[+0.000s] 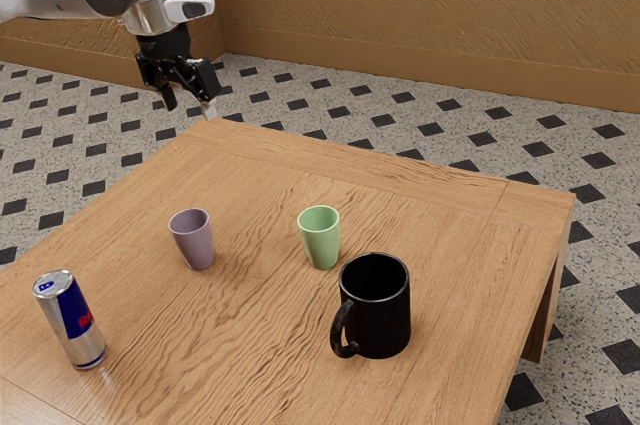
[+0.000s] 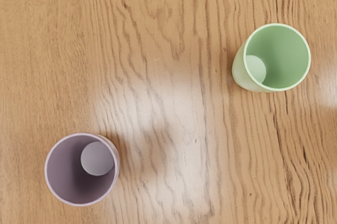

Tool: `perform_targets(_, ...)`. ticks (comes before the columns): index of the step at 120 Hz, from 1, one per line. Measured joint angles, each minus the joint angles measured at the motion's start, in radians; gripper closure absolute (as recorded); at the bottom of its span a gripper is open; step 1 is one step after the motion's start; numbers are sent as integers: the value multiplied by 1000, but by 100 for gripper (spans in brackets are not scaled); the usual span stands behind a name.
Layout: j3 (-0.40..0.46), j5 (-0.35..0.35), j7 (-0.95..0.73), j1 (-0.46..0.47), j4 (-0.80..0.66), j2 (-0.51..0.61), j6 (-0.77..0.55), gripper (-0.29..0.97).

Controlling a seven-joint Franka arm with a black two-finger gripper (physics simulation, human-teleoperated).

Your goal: Place the left cup onto the right cup

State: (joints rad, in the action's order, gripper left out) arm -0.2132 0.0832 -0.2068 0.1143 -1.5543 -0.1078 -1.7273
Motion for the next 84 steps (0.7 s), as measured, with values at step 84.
perform_targets(84,-34,8,3,-50,-134,-112,-109,0)
